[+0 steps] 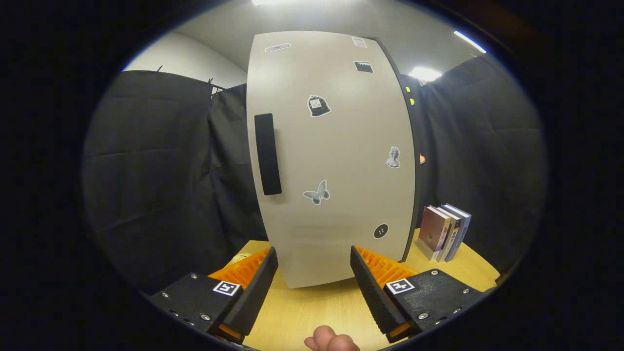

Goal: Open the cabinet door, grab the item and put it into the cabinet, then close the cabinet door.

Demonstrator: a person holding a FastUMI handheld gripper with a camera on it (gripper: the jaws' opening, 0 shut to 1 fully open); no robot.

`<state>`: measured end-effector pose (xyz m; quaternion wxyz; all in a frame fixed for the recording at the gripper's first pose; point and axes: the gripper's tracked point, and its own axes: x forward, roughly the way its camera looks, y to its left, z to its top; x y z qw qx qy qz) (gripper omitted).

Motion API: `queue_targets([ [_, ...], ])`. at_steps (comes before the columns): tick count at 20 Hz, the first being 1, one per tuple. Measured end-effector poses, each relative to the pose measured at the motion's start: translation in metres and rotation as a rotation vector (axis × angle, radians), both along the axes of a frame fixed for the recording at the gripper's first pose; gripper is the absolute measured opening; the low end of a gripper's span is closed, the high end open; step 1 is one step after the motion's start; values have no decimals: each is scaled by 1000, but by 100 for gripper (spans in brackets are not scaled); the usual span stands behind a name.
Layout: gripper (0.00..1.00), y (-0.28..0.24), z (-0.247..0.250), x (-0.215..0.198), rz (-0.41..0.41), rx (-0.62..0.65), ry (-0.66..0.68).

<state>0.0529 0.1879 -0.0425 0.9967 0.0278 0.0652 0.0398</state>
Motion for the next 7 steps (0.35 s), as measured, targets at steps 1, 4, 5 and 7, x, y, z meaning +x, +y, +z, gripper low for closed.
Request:
queue_targets([
  [1,93,-1,1,1,-2,-2,-3],
  [4,93,-1,2,6,-10,-7,-10],
  [5,93,0,3,8,-10,-6,-10],
  [7,93,2,5,7,-4,-6,-15],
])
